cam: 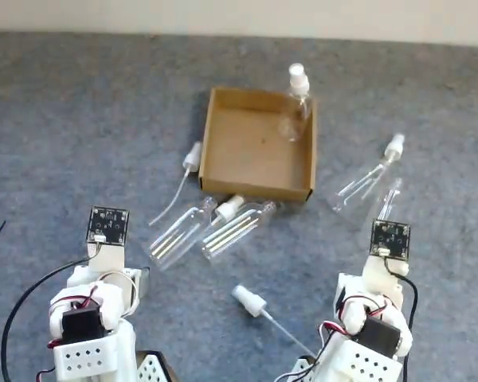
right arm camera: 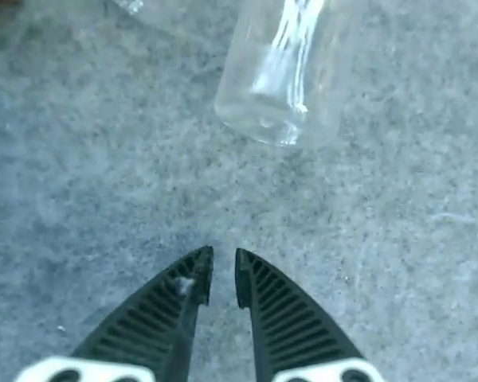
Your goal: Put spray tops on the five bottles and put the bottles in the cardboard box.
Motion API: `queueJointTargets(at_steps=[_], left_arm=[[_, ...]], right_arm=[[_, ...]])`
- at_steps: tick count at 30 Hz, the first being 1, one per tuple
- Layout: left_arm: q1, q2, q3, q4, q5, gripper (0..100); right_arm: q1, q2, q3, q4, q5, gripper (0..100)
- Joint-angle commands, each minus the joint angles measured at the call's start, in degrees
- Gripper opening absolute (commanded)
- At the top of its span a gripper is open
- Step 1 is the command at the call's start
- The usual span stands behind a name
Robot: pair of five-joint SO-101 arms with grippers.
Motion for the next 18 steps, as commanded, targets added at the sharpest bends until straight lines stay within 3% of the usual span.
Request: queueJointTargets(at_steps=[1,15,18], left_arm=[[4.00,-0.75,1.10,0.35,0.44,23],[4.44,-0.75,1.10,0.09,0.53,23],[4.18,-0.75,1.10,-0.62,0.26,23]], right_arm=[[-2.59,-0.57,6.90,0.31,0.35,1.3],[-9.89,-0.57,6.90,0.04,0.44,1.3],[-10.51,-0.57,6.90,-4.53,1.49,1.3]])
